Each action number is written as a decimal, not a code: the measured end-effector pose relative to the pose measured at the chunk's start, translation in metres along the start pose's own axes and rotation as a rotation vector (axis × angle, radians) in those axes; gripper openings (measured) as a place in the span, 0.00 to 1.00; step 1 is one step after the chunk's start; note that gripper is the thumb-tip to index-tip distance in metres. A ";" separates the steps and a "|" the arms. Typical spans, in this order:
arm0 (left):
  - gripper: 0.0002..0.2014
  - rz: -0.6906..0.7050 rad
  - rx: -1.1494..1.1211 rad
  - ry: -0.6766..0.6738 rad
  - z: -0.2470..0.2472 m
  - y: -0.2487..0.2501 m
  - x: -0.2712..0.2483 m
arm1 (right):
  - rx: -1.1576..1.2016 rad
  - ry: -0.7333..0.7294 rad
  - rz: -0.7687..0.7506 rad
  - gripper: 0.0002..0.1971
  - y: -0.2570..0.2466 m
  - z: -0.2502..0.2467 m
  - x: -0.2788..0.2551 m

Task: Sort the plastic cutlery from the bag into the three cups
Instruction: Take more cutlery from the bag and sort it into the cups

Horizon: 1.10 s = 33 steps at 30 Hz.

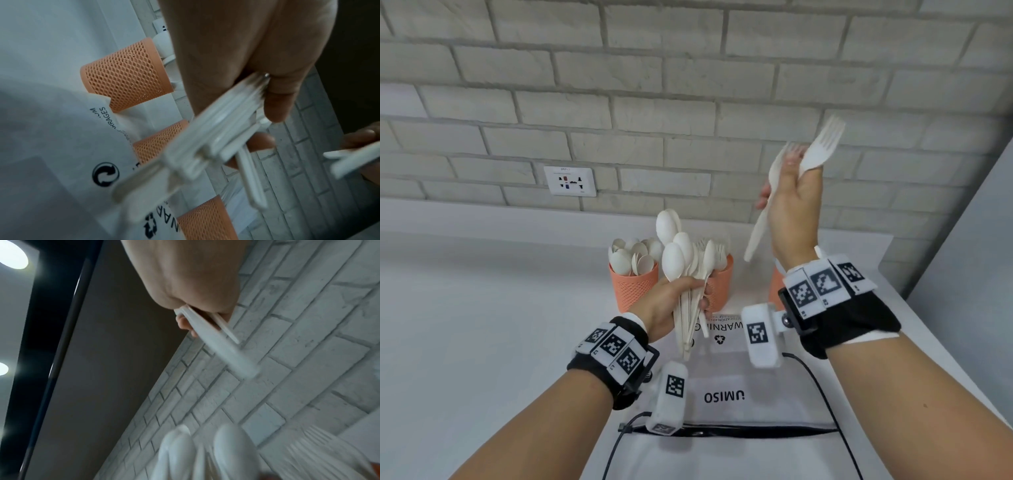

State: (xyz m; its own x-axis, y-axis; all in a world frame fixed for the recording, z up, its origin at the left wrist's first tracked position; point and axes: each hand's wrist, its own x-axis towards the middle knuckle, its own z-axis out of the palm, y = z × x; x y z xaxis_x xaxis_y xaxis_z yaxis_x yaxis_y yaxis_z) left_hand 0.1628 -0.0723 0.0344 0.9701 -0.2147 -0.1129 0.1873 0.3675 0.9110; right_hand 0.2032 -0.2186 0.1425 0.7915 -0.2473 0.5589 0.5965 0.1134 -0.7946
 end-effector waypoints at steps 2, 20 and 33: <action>0.07 0.004 0.007 0.033 0.002 0.002 0.001 | -0.091 -0.128 0.044 0.10 0.010 0.000 -0.014; 0.10 0.120 -0.178 0.145 0.007 0.006 0.004 | -0.600 -0.643 0.164 0.08 0.064 -0.001 -0.070; 0.07 0.210 -0.142 0.258 -0.002 0.004 0.008 | -0.524 -0.620 0.277 0.12 0.070 0.009 -0.071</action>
State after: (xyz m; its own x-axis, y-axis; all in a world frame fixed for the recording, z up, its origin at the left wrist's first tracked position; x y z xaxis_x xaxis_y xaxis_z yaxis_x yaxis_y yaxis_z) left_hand 0.1715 -0.0706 0.0360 0.9933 0.1076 -0.0421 -0.0182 0.5054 0.8627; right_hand 0.1901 -0.1847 0.0490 0.9205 0.3117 0.2359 0.3532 -0.4046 -0.8435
